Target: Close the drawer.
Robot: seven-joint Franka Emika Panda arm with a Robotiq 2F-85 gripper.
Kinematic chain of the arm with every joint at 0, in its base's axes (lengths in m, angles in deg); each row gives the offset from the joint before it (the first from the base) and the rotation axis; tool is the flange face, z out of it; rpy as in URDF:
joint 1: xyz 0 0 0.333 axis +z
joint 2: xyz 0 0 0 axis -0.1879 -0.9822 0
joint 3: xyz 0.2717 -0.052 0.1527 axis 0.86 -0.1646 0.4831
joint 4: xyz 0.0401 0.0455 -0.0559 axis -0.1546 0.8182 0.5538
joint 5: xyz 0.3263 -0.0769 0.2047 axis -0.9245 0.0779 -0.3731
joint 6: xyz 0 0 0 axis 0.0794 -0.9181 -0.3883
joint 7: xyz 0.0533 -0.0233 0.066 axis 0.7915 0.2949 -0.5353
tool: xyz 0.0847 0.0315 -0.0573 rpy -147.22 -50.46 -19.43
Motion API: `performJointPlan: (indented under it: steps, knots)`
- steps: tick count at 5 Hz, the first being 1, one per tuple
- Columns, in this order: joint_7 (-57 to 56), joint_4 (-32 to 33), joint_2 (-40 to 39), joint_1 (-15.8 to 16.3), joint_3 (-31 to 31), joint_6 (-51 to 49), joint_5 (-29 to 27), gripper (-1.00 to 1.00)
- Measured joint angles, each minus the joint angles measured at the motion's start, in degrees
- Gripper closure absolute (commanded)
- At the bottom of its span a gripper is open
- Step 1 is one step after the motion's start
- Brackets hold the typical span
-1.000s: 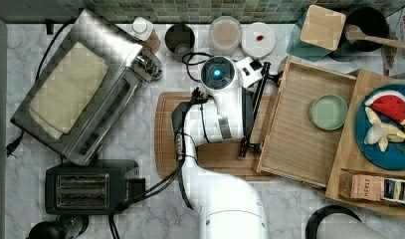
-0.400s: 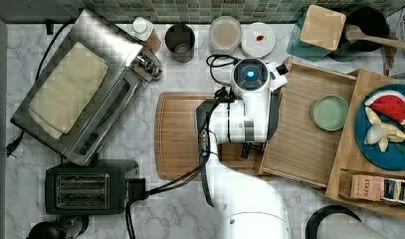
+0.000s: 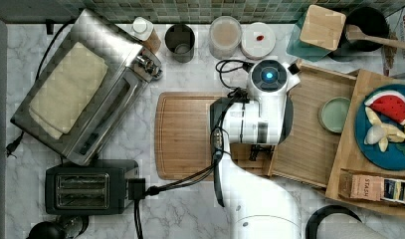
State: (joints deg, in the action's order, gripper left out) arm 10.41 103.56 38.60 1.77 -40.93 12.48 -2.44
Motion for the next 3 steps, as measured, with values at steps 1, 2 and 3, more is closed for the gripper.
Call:
performJointPlan:
  steps: [1,2,3]
  knots:
    - [-4.87,0.34,0.41,-1.12,-0.63,0.00,-1.34,1.00]
    - [-5.46,0.39,0.46,-2.85,-0.79,-0.08,-1.44,1.00]
    - [-9.37,0.34,0.46,-5.44,-0.79,-0.08,-1.45,1.00]
